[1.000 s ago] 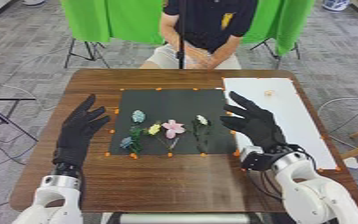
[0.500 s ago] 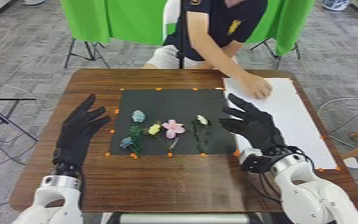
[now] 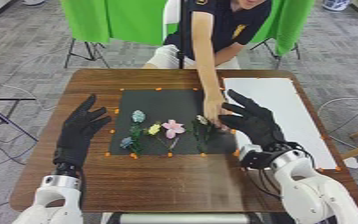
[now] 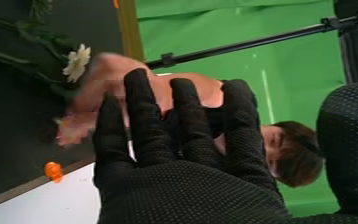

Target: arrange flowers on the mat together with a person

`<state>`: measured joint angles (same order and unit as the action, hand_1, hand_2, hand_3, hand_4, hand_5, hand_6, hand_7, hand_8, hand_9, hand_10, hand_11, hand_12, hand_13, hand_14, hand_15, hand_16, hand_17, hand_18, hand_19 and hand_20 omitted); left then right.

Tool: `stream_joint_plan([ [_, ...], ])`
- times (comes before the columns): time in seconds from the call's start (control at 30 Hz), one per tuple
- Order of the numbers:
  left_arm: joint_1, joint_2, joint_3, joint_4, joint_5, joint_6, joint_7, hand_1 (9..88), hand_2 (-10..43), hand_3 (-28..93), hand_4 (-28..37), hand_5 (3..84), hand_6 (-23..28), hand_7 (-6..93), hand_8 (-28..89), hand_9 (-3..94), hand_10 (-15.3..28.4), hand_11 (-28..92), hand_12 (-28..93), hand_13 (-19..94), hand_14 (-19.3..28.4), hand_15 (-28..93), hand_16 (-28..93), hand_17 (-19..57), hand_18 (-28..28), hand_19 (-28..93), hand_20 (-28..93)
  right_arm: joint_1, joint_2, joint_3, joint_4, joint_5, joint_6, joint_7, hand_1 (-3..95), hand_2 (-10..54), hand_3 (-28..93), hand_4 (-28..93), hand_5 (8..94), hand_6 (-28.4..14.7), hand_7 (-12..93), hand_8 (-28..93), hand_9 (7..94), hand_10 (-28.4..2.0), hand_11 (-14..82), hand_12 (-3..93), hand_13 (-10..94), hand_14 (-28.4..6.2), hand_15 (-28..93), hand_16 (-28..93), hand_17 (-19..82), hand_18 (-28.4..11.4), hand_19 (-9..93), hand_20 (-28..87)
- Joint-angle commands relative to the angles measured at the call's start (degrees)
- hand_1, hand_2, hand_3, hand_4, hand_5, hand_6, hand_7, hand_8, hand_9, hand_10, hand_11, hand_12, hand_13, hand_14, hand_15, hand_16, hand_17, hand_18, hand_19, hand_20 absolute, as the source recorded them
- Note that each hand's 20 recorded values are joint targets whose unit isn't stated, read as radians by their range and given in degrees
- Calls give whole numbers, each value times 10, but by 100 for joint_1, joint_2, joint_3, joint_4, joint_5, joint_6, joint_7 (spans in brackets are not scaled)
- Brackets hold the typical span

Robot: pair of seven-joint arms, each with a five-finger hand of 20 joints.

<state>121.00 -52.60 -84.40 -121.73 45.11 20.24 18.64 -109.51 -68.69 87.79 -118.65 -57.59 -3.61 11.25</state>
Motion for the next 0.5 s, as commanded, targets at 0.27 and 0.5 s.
stream_joint_plan([
  [0.27, 79, -93, -117, -56, 100, -185, -157, 212, 62, 791, -283, 321, 26, 107, -99, 344, 171, 214, 85, 246, 249, 458, -84, -94, 230, 434, 118, 32, -42, -60, -11, -18, 29, -5, 145, 54, 777, -283, 348, 51, 110, -113, 388, -120, 47, 145, 310, -183, 229, 180, -10, -190, 407, 175],
  [0.5, 95, -109, -122, -57, 110, -192, -202, 213, 61, 792, -283, 320, 26, 107, -98, 345, 171, 215, 86, 246, 250, 460, -84, -95, 230, 435, 118, 3, -54, -74, -19, -16, 27, -12, 145, 54, 777, -283, 349, 52, 111, -112, 389, -119, 48, 145, 313, -183, 233, 178, -10, -189, 407, 176],
])
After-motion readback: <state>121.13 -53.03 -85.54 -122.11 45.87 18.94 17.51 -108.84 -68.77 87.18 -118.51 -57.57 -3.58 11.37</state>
